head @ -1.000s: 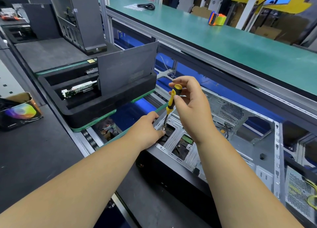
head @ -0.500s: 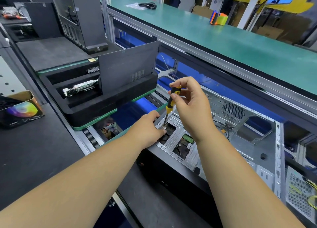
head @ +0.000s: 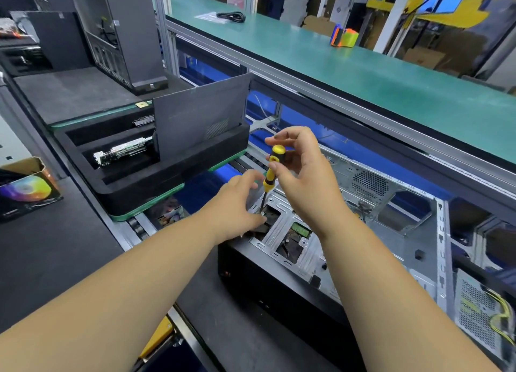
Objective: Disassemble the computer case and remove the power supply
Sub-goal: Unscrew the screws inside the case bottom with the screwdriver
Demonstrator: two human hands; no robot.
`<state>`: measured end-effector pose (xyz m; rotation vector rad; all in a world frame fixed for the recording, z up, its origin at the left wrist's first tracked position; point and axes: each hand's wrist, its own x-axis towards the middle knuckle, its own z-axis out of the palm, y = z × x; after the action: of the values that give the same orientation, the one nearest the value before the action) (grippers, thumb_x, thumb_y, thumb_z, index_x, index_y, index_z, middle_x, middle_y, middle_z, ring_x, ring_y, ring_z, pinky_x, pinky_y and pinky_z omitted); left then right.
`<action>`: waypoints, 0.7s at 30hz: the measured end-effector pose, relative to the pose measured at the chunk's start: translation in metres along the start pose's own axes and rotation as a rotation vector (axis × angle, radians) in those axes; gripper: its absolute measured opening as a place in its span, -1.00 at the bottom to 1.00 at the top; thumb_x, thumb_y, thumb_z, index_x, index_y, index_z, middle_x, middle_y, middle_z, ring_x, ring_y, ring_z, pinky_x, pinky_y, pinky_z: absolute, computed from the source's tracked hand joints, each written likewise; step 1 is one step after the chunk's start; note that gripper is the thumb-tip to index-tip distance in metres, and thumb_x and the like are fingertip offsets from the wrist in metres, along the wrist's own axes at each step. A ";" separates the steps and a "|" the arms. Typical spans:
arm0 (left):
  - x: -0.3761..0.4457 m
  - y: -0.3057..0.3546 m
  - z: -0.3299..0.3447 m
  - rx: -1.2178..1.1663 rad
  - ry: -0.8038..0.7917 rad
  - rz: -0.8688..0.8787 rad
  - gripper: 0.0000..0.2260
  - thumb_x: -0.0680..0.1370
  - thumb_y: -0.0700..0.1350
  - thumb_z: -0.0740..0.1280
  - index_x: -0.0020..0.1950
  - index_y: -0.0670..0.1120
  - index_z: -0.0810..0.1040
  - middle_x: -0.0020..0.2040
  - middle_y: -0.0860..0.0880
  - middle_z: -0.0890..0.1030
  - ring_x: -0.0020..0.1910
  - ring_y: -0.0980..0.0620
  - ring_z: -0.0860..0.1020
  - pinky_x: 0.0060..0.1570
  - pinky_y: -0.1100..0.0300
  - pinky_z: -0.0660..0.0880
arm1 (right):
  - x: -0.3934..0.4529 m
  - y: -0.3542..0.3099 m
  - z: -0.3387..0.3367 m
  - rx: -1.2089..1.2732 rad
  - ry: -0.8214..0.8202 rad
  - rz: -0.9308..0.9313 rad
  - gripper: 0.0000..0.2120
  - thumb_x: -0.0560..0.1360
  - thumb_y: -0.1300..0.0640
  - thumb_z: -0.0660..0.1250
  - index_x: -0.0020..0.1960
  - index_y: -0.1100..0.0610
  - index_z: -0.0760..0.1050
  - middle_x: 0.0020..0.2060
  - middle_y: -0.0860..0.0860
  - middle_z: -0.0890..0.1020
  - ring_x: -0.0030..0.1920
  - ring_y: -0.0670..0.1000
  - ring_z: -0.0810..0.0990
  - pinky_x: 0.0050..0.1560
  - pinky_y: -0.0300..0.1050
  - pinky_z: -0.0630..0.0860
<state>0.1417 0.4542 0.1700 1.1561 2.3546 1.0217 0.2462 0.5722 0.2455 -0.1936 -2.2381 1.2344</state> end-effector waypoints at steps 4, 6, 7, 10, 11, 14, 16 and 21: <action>0.013 0.001 -0.018 0.327 -0.137 0.129 -0.68 0.38 0.05 0.44 0.10 0.21 0.50 0.28 0.13 0.32 0.30 0.05 0.16 0.28 0.00 0.33 | 0.001 -0.001 -0.006 -0.010 -0.043 0.059 -0.71 0.58 0.34 0.21 0.14 -0.02 0.46 0.10 -0.12 0.58 0.13 -0.21 0.59 0.13 -0.18 0.54; 0.022 0.003 -0.021 0.459 -0.195 0.190 -0.70 0.40 0.05 0.42 0.12 0.11 0.55 0.33 0.10 0.29 0.33 0.01 0.15 0.29 0.00 0.31 | 0.001 -0.003 -0.010 -0.085 -0.044 0.052 -0.73 0.57 0.29 0.25 0.12 -0.06 0.47 0.08 -0.16 0.57 0.10 -0.23 0.55 0.07 -0.34 0.46; 0.026 0.006 -0.022 0.509 -0.210 0.223 -0.74 0.40 0.05 0.42 0.07 0.09 0.57 0.30 0.11 0.29 0.32 0.01 0.16 0.28 0.02 0.31 | 0.001 -0.003 -0.013 -0.118 -0.039 0.042 -0.75 0.55 0.25 0.29 0.10 -0.09 0.47 0.06 -0.18 0.54 0.07 -0.22 0.53 0.03 -0.38 0.44; 0.038 0.018 -0.025 0.645 -0.264 0.265 -0.88 0.43 0.11 0.38 -0.16 0.10 0.51 0.15 0.10 0.24 0.28 0.00 0.17 0.15 0.14 0.28 | -0.001 -0.004 -0.017 -0.151 -0.008 0.035 -0.77 0.50 0.13 0.41 0.03 -0.14 0.46 -0.01 -0.21 0.49 -0.03 -0.14 0.51 -0.03 -0.31 0.47; 0.041 0.022 -0.025 0.685 -0.280 0.267 -0.86 0.43 0.12 0.37 -0.20 0.10 0.49 0.17 0.08 0.24 0.27 0.00 0.17 0.11 0.16 0.25 | -0.001 -0.004 -0.018 -0.152 -0.001 0.045 -0.77 0.50 0.13 0.42 0.02 -0.14 0.45 -0.01 -0.20 0.50 -0.05 -0.13 0.52 -0.04 -0.27 0.49; 0.047 0.028 -0.026 0.774 -0.301 0.320 -0.74 0.41 0.15 0.37 -0.34 0.05 0.42 0.21 0.04 0.26 0.23 0.00 0.18 0.18 0.11 0.29 | -0.001 -0.004 -0.019 -0.185 0.022 0.066 -0.76 0.50 0.13 0.42 0.03 -0.14 0.44 -0.01 -0.16 0.54 -0.04 -0.15 0.53 -0.06 -0.23 0.52; 0.048 0.029 -0.026 0.786 -0.305 0.375 -0.77 0.40 0.14 0.37 -0.30 0.03 0.45 0.21 0.05 0.27 0.22 -0.01 0.20 0.24 0.05 0.35 | -0.002 -0.004 -0.020 -0.198 0.041 0.083 -0.76 0.51 0.15 0.41 0.03 -0.13 0.43 0.00 -0.13 0.55 -0.03 -0.15 0.53 -0.04 -0.20 0.53; 0.051 0.024 -0.028 0.812 -0.314 0.496 -0.71 0.38 0.15 0.34 -0.15 -0.06 0.60 -0.05 0.11 0.15 0.22 -0.04 0.25 0.22 0.00 0.39 | -0.004 -0.004 -0.015 -0.225 0.082 0.119 -0.72 0.52 0.17 0.40 0.14 -0.10 0.43 0.04 -0.14 0.54 -0.04 -0.15 0.54 -0.04 -0.25 0.52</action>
<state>0.1080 0.4913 0.2083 2.0701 2.2969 -0.0912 0.2579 0.5793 0.2537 -0.4612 -2.3184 1.0116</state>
